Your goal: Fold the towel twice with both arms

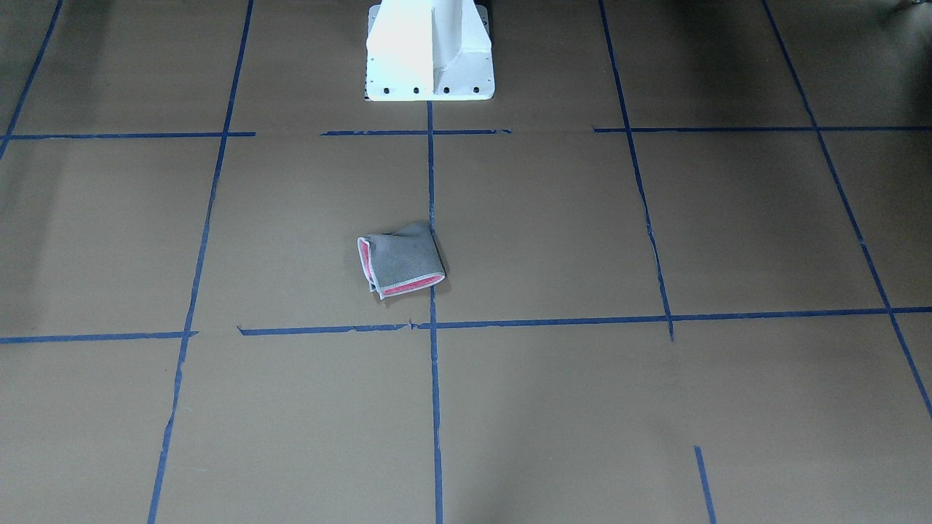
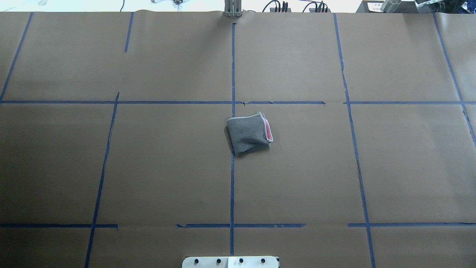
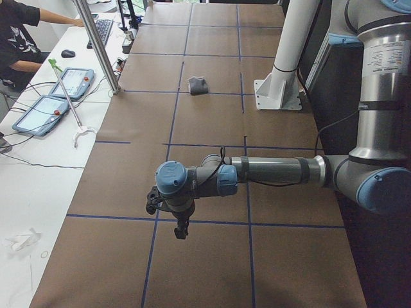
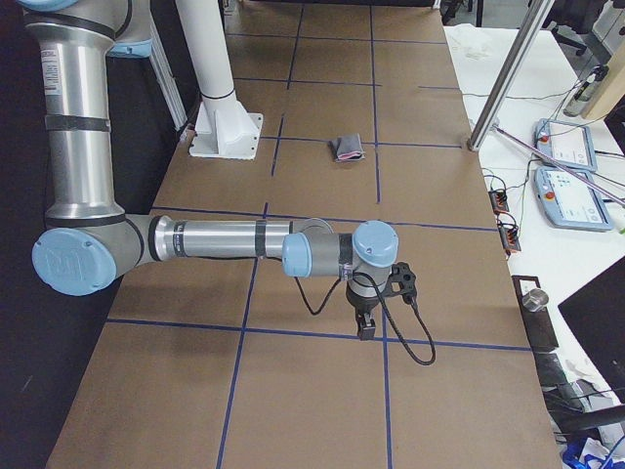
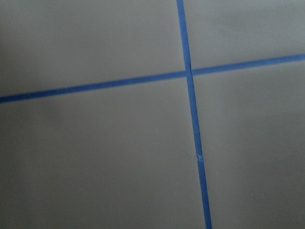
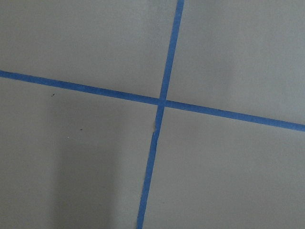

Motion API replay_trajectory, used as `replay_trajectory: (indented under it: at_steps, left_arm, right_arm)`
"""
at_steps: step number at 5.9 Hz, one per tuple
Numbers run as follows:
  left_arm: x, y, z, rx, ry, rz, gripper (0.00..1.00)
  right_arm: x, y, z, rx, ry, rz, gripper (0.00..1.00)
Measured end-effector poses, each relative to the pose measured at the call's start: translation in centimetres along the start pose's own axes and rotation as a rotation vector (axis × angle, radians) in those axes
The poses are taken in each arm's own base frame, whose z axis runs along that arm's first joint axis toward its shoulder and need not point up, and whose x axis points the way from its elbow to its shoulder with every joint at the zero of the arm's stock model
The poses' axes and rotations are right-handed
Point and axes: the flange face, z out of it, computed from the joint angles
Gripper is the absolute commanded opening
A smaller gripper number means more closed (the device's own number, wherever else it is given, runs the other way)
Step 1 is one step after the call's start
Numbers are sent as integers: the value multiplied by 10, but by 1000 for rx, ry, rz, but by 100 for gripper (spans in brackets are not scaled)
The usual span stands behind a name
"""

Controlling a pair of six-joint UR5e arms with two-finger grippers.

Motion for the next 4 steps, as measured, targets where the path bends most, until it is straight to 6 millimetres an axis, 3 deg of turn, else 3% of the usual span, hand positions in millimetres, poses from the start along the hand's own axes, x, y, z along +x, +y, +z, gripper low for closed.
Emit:
replay_trajectory:
  at_steps: [4]
  left_arm:
    - [2, -2, 5, -16, -2, 2, 100]
  right_arm:
    - [2, 1, 2, -6, 3, 1, 100]
